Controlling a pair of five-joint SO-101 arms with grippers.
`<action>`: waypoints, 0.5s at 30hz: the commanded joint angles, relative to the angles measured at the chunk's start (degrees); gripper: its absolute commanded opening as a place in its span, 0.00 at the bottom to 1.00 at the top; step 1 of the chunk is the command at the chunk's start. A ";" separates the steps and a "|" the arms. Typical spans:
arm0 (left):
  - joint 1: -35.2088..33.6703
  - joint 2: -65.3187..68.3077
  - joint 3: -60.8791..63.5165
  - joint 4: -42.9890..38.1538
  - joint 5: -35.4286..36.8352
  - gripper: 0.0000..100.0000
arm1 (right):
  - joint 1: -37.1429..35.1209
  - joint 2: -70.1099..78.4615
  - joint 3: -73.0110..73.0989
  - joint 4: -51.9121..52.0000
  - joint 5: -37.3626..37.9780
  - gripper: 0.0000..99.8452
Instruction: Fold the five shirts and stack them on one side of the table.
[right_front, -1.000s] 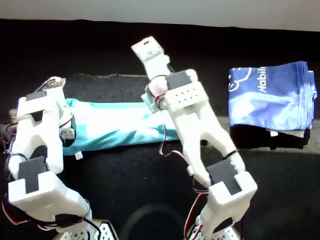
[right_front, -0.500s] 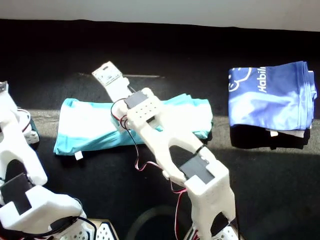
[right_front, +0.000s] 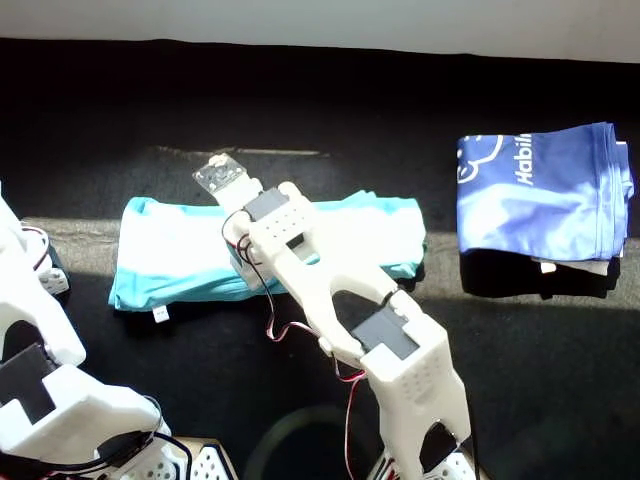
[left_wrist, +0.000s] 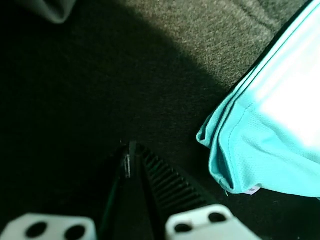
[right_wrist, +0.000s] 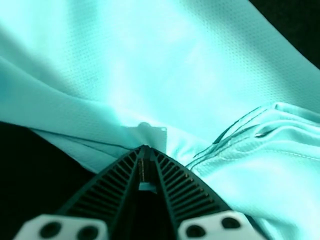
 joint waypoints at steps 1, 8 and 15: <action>2.68 -0.22 -2.15 -0.79 0.00 0.01 | -0.40 -5.41 -1.89 0.48 -0.18 0.01; 9.19 -0.22 -2.15 -2.99 0.35 0.04 | 1.98 -12.62 -9.80 3.56 -0.18 0.01; 14.64 0.04 -3.38 -5.27 1.93 0.23 | 14.55 -20.79 -16.66 17.98 9.76 0.16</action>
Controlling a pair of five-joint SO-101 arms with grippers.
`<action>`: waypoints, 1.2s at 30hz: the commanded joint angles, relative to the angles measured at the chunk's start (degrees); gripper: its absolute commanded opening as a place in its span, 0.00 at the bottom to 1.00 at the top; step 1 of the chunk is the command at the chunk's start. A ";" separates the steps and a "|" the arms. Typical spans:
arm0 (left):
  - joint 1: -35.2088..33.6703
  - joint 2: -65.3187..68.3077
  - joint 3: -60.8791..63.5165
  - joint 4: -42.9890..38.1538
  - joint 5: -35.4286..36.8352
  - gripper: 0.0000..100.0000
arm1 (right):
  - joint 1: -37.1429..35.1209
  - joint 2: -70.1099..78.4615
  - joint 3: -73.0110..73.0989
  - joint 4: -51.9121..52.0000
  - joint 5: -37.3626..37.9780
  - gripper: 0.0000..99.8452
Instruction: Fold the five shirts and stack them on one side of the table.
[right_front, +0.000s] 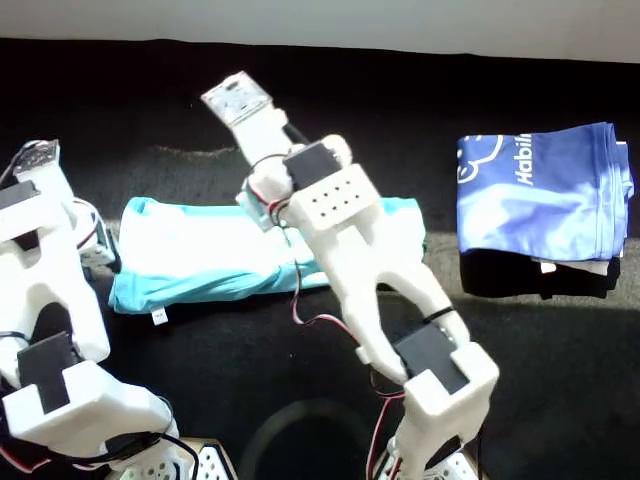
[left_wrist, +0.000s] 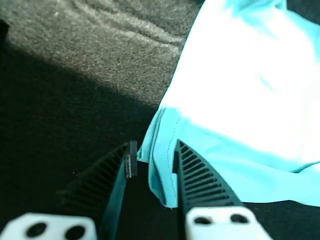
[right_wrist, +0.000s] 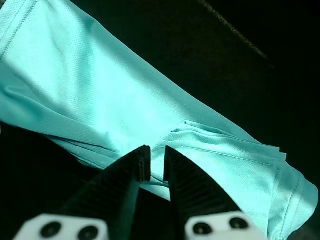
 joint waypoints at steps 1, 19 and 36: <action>1.98 0.40 -3.03 -1.14 0.53 0.23 | 7.69 -6.64 -4.79 8.57 5.01 0.18; 2.15 37.14 -36.18 9.67 -4.66 0.22 | 31.60 -32.31 3.74 20.26 7.12 0.18; -0.22 45.85 -56.40 23.38 -7.74 0.01 | 47.34 -55.08 61.32 -5.76 7.30 0.18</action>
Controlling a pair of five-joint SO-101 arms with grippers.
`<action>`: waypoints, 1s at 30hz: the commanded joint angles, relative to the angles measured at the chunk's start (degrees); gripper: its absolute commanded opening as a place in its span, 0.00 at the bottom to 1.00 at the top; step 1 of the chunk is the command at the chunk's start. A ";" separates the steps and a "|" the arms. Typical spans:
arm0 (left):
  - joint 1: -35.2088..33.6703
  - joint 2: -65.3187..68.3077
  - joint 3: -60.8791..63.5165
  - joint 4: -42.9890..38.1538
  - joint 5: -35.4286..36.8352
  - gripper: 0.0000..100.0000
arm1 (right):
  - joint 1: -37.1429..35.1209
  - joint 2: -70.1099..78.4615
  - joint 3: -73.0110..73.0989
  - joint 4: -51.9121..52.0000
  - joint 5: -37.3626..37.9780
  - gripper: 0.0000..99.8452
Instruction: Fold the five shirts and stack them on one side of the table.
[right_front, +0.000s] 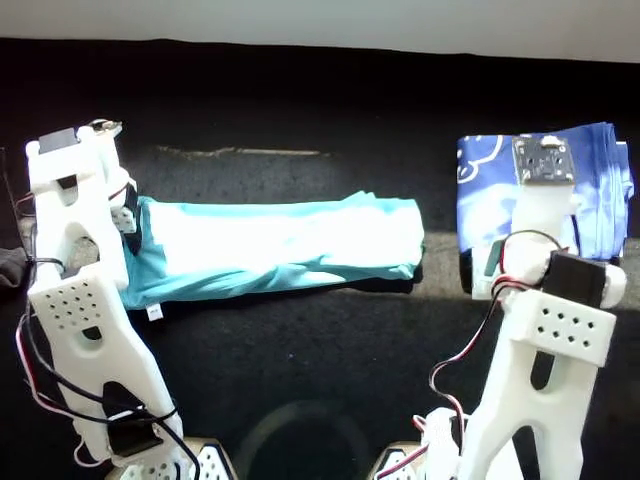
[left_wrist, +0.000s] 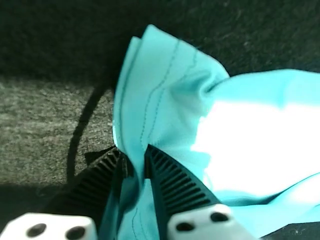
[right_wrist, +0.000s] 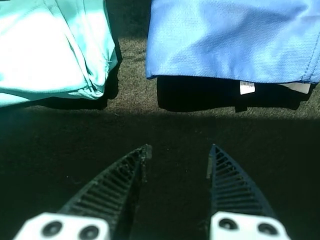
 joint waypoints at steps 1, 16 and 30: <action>-5.23 -0.84 -4.88 2.81 -2.55 0.01 | 0.84 -5.76 15.69 -9.71 0.62 0.18; -10.42 -13.23 -8.84 10.29 -10.11 0.01 | -1.80 -21.67 62.11 -44.35 7.38 0.18; 27.82 -45.14 17.71 10.11 0.53 0.01 | -1.80 -21.67 65.54 -47.52 7.21 0.18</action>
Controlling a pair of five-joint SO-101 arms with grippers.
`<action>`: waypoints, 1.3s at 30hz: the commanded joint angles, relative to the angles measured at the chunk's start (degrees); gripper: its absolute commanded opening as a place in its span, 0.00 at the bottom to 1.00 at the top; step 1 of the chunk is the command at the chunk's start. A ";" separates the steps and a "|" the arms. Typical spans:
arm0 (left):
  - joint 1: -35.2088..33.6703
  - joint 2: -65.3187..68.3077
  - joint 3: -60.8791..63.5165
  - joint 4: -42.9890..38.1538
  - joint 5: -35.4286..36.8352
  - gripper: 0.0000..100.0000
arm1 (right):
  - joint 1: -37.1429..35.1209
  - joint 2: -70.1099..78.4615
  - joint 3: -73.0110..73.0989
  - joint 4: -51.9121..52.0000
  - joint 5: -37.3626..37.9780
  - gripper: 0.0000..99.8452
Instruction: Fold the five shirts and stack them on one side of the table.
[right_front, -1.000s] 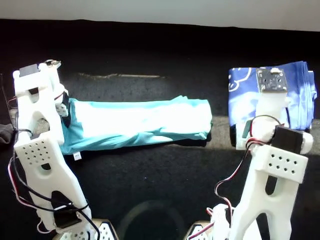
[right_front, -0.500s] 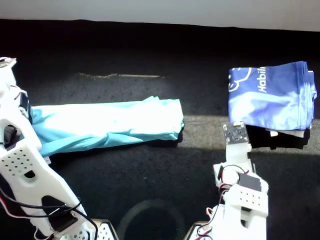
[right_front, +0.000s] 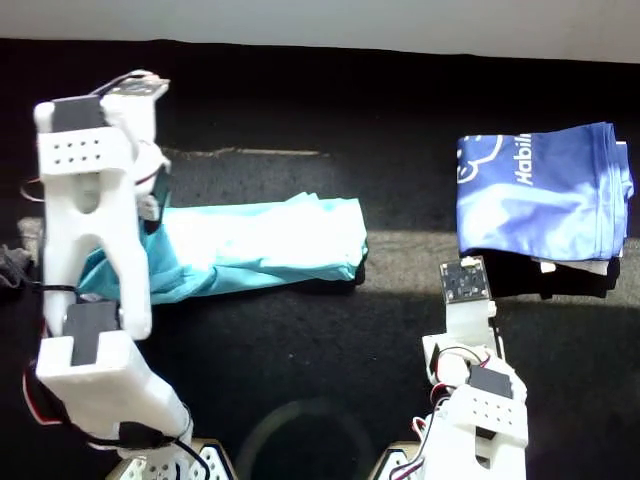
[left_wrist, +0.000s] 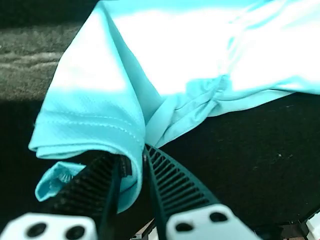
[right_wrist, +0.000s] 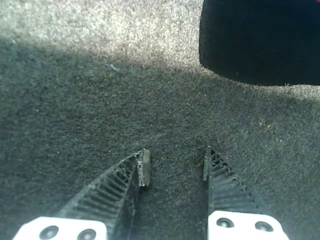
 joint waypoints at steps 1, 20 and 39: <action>14.20 -6.37 -0.40 0.26 3.96 0.01 | -0.48 -0.31 1.27 -1.19 0.35 0.18; 37.32 28.62 -31.25 -6.68 10.29 0.01 | 1.10 -0.31 0.92 -2.33 -3.96 0.18; 34.77 39.34 -50.07 -4.84 15.38 0.21 | 1.10 -0.31 1.01 -2.42 -3.96 0.18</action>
